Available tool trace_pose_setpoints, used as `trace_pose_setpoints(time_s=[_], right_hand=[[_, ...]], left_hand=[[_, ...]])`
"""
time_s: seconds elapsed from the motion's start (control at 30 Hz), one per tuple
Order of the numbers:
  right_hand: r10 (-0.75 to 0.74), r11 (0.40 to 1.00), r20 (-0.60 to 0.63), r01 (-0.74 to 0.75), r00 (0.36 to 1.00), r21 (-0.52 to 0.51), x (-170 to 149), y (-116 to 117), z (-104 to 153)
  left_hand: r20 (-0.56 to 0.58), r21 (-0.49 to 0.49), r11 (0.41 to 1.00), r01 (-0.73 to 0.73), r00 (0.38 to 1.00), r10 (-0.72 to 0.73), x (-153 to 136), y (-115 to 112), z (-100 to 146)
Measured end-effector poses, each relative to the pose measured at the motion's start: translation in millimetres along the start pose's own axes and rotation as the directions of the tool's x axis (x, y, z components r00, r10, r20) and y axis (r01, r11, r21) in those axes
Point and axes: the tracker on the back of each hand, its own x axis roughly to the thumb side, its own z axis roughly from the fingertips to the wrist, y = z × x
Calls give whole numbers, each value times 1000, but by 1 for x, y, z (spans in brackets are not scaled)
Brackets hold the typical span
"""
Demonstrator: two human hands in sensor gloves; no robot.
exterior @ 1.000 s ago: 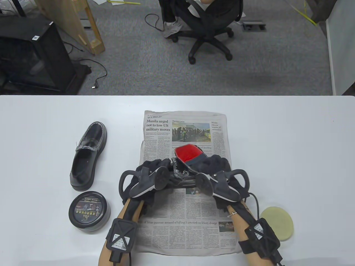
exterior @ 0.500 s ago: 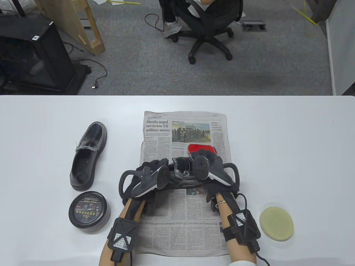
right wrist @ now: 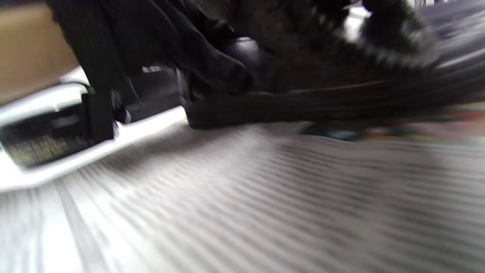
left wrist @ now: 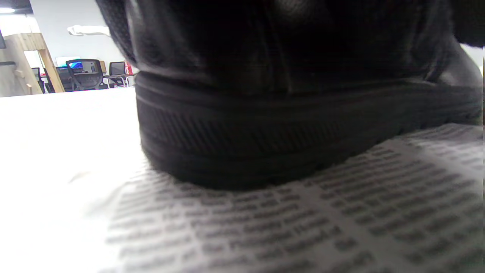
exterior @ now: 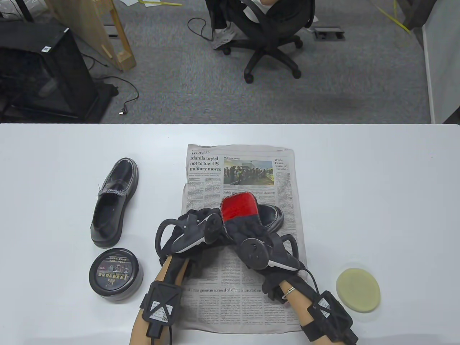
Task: Dip and apply leather care cream with polishing sponge on shoes
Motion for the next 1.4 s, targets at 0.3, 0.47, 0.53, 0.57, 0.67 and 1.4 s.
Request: trace_pose_setpoints(time_s=[0.3, 0.47, 0.53, 0.57, 0.67, 1.4], right_hand=[[64, 998, -287, -65, 956, 6, -35, -13, -37], [227, 974, -387, -211, 894, 82, -66, -17, -17], [304, 952, -358, -296, 883, 80, -64, -14, -5], [340, 939, -331, -336, 880, 72, -61, -11, 1], [439, 889, -216, -457, 872, -35, -44, -2, 19], [267, 963, -395, -263, 879, 66, -68, -18, -14]], left_hand=[[2, -5, 1000, -3, 1000, 3, -2, 0, 2], [-29, 6, 1000, -1, 1000, 1, -2, 0, 2], [-35, 1, 1000, 14, 999, -14, 0, 1, 2], [-37, 0, 1000, 25, 999, -25, 0, 2, 2], [-31, 5, 1000, 10, 999, -10, 0, 1, 1], [-14, 29, 1000, 3, 1000, -2, -4, -2, 3]])
